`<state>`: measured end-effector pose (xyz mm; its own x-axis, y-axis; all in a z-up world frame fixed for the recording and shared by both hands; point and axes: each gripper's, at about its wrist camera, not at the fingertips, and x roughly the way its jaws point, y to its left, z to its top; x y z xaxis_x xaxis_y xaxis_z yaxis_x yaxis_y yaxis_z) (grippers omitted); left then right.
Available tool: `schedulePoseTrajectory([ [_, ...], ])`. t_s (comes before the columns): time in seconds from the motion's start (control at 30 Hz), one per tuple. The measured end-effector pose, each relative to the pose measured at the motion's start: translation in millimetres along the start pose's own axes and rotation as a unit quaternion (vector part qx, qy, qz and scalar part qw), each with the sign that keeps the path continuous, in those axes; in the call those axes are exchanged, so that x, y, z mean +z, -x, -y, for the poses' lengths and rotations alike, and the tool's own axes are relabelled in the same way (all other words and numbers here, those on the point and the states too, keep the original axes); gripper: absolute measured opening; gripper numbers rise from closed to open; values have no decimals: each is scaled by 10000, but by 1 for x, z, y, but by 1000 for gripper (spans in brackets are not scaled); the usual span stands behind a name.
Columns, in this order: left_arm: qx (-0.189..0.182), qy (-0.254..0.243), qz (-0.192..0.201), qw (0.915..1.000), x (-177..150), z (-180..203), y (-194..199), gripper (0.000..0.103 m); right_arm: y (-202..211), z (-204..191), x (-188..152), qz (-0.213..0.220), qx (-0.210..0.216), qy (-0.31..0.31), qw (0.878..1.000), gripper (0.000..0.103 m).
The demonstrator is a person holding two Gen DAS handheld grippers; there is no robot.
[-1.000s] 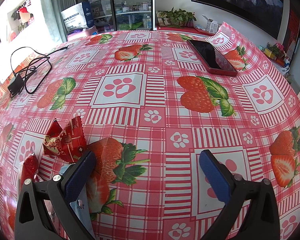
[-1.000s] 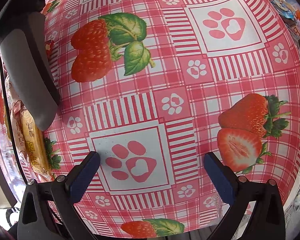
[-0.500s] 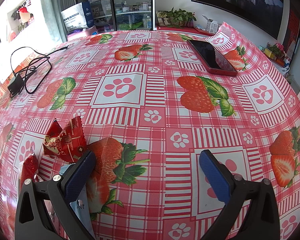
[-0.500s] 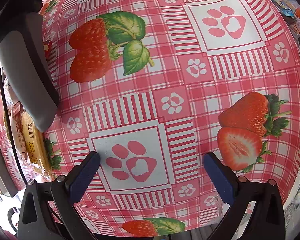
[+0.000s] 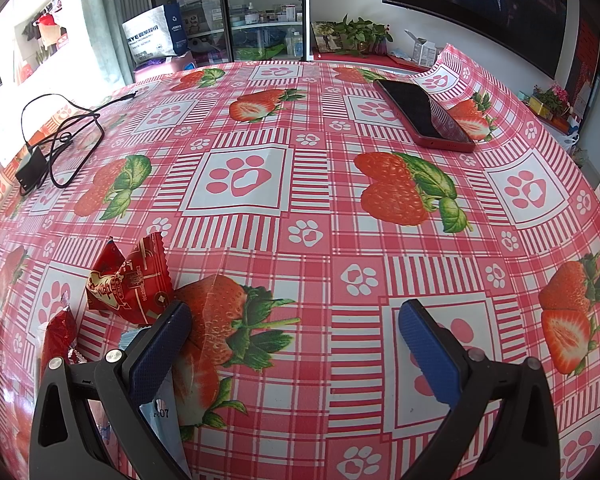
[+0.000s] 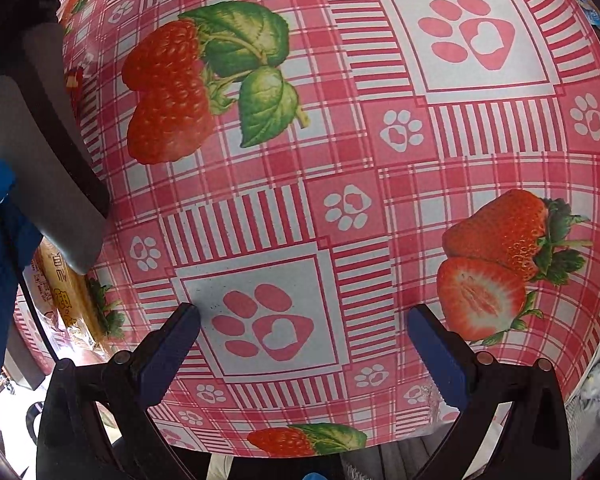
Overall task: Organize snacks
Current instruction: 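Move both tools over the snack pile beside the white tray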
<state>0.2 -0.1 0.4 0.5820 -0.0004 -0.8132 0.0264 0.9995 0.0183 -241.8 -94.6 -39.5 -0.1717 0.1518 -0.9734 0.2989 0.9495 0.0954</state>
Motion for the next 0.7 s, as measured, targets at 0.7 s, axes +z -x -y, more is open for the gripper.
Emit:
schedulePoseTrajectory([
  [0.7,-320,-1094,-2345,9654,28,7,22,103,5,0,-8,484,-9,-11,9988,103],
])
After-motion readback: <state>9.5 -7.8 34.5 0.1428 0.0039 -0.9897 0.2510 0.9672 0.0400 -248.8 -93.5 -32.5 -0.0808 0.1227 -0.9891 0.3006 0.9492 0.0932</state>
